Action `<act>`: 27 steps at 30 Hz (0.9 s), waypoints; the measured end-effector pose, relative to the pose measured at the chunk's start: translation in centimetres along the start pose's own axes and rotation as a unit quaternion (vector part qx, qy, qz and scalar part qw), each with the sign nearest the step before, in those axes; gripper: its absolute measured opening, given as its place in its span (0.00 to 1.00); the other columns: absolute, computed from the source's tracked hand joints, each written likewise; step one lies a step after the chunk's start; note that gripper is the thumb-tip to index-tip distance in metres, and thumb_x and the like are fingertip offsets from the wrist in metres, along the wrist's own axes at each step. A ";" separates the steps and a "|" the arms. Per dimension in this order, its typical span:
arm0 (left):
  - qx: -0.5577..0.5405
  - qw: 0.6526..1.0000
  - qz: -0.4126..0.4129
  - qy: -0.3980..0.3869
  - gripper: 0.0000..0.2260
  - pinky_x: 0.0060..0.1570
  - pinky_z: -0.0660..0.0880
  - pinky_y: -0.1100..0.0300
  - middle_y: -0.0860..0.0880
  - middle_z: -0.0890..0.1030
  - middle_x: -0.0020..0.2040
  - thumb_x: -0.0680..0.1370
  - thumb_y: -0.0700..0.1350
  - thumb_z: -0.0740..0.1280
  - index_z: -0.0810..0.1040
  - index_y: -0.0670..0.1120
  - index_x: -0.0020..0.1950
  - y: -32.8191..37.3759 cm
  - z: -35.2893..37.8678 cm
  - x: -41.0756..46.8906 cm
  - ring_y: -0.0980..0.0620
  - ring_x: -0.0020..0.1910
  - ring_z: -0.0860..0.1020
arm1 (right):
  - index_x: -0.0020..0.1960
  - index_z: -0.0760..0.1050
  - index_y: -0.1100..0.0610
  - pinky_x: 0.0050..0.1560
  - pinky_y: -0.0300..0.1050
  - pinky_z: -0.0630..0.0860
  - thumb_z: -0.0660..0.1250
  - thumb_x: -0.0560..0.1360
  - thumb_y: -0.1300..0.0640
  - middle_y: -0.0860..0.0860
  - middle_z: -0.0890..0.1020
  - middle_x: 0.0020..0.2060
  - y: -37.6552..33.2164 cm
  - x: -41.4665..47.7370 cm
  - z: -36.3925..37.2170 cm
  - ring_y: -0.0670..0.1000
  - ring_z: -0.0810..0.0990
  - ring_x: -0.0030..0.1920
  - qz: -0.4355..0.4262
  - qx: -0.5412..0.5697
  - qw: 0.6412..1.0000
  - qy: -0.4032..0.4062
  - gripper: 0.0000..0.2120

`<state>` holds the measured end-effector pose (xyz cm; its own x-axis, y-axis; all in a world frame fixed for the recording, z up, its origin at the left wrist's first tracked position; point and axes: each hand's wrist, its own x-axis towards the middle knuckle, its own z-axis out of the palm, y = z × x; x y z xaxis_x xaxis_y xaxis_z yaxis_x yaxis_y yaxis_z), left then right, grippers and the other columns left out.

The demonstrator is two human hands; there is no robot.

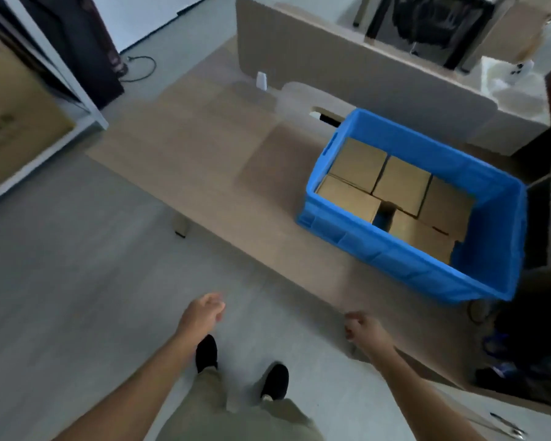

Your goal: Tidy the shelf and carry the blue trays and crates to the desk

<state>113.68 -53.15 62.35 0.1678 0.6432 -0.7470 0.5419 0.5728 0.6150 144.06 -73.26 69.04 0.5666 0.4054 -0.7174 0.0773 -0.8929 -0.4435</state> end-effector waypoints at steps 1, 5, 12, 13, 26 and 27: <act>-0.011 1.000 -0.019 0.018 0.22 0.57 0.77 0.43 0.44 0.82 0.40 0.63 0.53 0.68 0.80 0.42 0.51 -1.9 -2.0 -1.0 0.41 0.46 0.81 | 0.61 0.77 0.57 0.37 0.39 0.77 0.59 0.81 0.59 0.53 0.81 0.43 -1.5 0.1 2.4 0.50 0.80 0.38 -0.012 -0.025 0.999 -0.030 0.12; -0.082 0.987 -0.098 0.098 0.10 0.42 0.76 0.57 0.44 0.82 0.49 0.78 0.46 0.67 0.79 0.42 0.56 -7.5 -9.8 -6.5 0.46 0.46 0.81 | 0.61 0.79 0.62 0.41 0.43 0.75 0.61 0.79 0.58 0.56 0.82 0.42 -9.3 -0.2 12.8 0.54 0.81 0.40 -0.079 -0.134 0.979 -0.134 0.15; -0.178 0.931 -0.238 0.212 0.09 0.33 0.70 0.60 0.43 0.83 0.47 0.79 0.43 0.66 0.79 0.43 0.57 -19.8 -22.9 -10.2 0.46 0.42 0.81 | 0.56 0.79 0.59 0.42 0.45 0.76 0.62 0.79 0.59 0.56 0.82 0.43 -26.5 -2.1 31.9 0.53 0.81 0.39 -0.224 -0.210 0.928 -0.209 0.10; -0.185 0.924 -0.260 0.213 0.09 0.32 0.69 0.60 0.43 0.82 0.46 0.79 0.43 0.66 0.79 0.41 0.57 -20.7 -24.7 -10.5 0.45 0.40 0.81 | 0.55 0.77 0.57 0.41 0.44 0.75 0.61 0.79 0.60 0.55 0.81 0.43 -28.7 -2.5 34.0 0.53 0.80 0.40 -0.235 -0.215 0.924 -0.211 0.08; -0.240 0.926 -0.197 0.213 0.05 0.33 0.68 0.62 0.43 0.81 0.47 0.79 0.43 0.65 0.78 0.45 0.53 -12.2 -49.8 2.3 0.48 0.39 0.78 | 0.54 0.76 0.63 0.32 0.35 0.75 0.60 0.80 0.67 0.54 0.78 0.35 -43.7 0.4 46.6 0.51 0.77 0.33 -0.158 -0.293 0.922 -0.200 0.07; -0.244 0.928 -0.179 0.215 0.07 0.32 0.68 0.62 0.43 0.81 0.48 0.79 0.43 0.65 0.77 0.45 0.55 -10.5 -52.2 4.5 0.49 0.39 0.79 | 0.54 0.77 0.63 0.33 0.37 0.76 0.61 0.80 0.66 0.54 0.79 0.35 -44.5 1.6 47.0 0.51 0.78 0.32 -0.145 -0.301 0.922 -0.195 0.07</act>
<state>65.79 -29.76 65.69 -0.3529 0.4505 -0.8201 0.0434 0.8834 0.4666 102.95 -23.62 62.35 0.1207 0.5787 -0.8066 0.6871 -0.6351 -0.3529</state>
